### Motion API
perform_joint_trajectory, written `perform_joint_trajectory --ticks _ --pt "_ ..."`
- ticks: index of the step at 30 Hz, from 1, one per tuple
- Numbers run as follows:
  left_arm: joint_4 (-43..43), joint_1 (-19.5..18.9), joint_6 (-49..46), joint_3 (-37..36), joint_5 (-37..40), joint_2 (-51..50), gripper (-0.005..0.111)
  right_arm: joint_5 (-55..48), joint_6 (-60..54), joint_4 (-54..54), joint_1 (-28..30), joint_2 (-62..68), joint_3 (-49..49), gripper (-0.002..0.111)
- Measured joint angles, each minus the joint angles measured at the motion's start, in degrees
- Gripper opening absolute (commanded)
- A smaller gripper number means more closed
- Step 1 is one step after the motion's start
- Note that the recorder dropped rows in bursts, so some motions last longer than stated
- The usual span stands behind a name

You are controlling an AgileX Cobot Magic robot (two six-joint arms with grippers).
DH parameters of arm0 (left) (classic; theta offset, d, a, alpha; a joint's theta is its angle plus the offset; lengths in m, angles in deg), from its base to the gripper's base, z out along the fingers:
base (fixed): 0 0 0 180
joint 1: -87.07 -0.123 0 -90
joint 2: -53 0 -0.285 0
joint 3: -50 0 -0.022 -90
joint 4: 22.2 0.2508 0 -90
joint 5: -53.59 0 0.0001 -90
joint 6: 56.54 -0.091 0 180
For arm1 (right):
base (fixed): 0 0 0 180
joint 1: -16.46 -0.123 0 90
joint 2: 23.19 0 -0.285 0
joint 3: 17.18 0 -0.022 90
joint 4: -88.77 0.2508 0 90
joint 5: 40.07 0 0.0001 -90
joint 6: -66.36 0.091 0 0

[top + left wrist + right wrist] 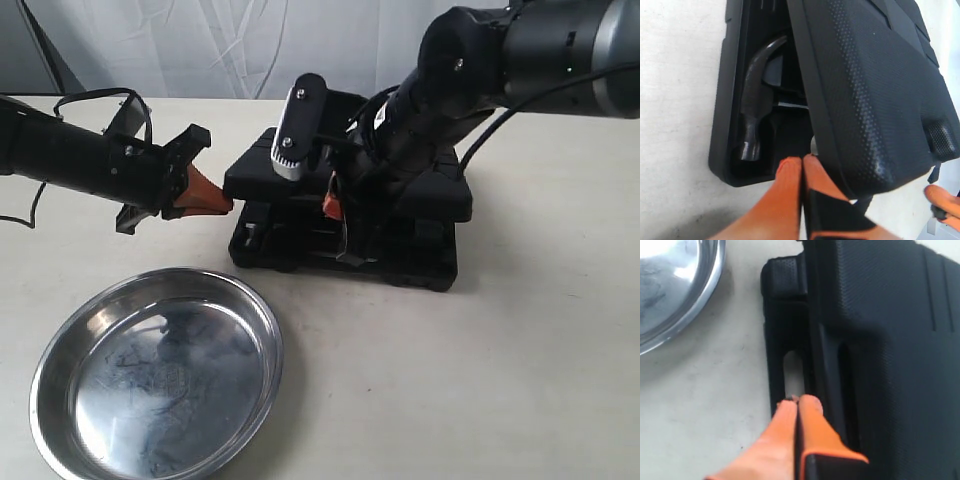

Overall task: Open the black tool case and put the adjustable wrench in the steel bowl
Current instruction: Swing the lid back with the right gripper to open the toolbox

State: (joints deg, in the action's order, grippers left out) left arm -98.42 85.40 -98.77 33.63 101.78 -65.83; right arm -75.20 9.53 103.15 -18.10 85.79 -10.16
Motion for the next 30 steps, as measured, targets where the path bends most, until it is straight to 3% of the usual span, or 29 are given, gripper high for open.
perform_joint_trajectory --ticks 7,30 --pt "-0.11 0.0 -0.32 0.0 0.0 0.0 0.0 -0.8 0.1 1.02 0.0 5.5 0.0 0.0" --pt "-1.09 0.0 -1.22 0.0 0.24 0.0 0.0 12.44 0.24 -5.51 0.0 8.51 0.0 0.0"
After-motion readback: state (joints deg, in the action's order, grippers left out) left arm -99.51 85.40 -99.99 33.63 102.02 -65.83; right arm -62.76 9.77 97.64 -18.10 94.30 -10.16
